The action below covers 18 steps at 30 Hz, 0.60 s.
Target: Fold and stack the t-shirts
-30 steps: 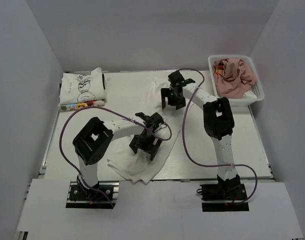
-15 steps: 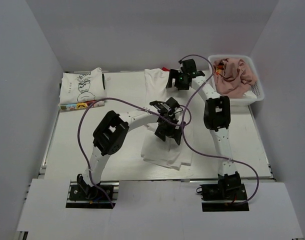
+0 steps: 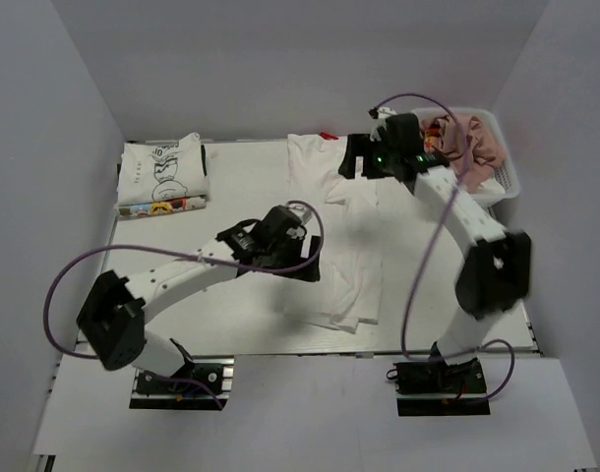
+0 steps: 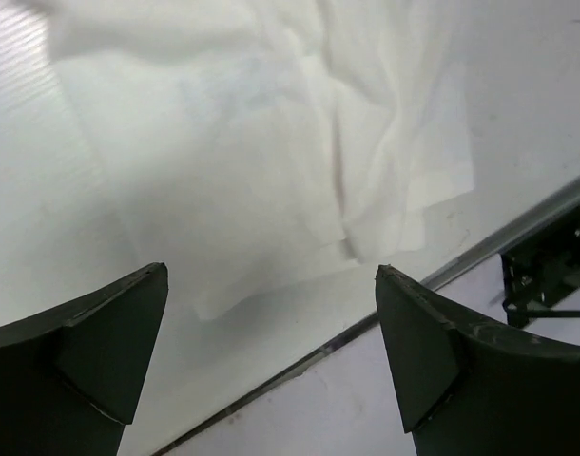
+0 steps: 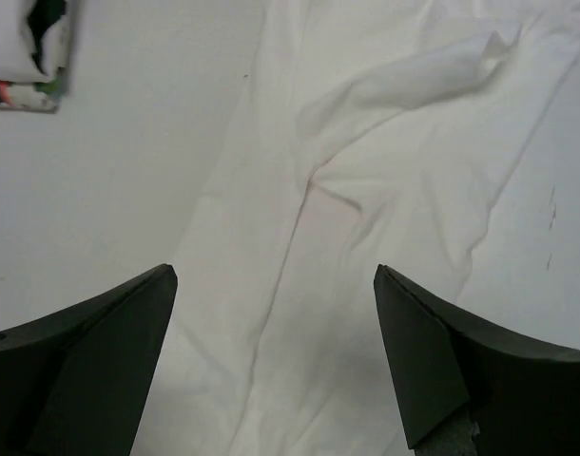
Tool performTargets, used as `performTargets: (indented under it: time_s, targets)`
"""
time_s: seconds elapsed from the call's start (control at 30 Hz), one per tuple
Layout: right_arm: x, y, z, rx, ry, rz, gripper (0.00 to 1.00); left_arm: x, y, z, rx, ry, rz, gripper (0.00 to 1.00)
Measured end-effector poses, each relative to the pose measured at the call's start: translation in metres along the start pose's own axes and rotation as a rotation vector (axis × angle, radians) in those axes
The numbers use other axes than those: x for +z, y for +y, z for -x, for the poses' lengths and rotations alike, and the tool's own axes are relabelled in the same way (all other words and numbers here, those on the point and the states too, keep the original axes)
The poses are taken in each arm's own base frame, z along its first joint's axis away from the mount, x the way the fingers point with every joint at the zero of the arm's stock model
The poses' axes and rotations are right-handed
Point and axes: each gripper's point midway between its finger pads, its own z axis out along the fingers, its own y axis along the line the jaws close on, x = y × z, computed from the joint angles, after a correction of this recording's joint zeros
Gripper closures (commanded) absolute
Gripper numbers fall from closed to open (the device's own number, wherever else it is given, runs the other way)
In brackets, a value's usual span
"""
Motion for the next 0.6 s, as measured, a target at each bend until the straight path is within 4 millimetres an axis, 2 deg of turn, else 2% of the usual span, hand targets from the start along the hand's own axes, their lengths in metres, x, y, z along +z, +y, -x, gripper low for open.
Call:
performTargets:
  time_s: [0.07,0.17,0.23,0.3,0.37,0.43,0.5,0.53,0.6]
  targets:
    - [-0.061,0.024,-0.008,-0.003,-0.094,0.014,0.1,-0.007,0.019,-0.012,-0.058,-0.028,0.062,0.0]
    - [-0.115,0.029,-0.046,0.061,-0.156,0.012,0.1,0.003,0.057,-0.043,-0.147,0.013,0.183,0.0]
    - [-0.125,0.022,-0.097,0.133,-0.102,0.0,0.1,0.009,0.08,-0.068,-0.203,0.055,0.252,0.0]
    - [-0.123,0.015,-0.159,0.211,0.012,-0.009,0.1,0.013,0.095,-0.088,-0.244,0.087,0.284,0.0]
    - [-0.122,0.012,-0.217,0.275,0.145,-0.015,0.1,0.017,0.1,-0.1,-0.27,0.106,0.28,0.0]
    - [-0.129,0.012,-0.262,0.328,0.255,-0.022,0.1,0.02,0.095,-0.098,-0.284,0.095,0.247,0.1]
    - [-0.137,0.014,-0.286,0.359,0.31,-0.027,0.1,0.025,0.085,-0.092,-0.29,0.074,0.192,0.18]
    - [-0.14,0.015,-0.291,0.369,0.32,-0.025,0.1,0.028,0.08,-0.09,-0.29,0.066,0.161,0.23]
    - [-0.141,0.017,-0.297,0.39,0.328,-0.018,0.1,0.032,0.073,-0.091,-0.291,0.065,0.111,0.26]
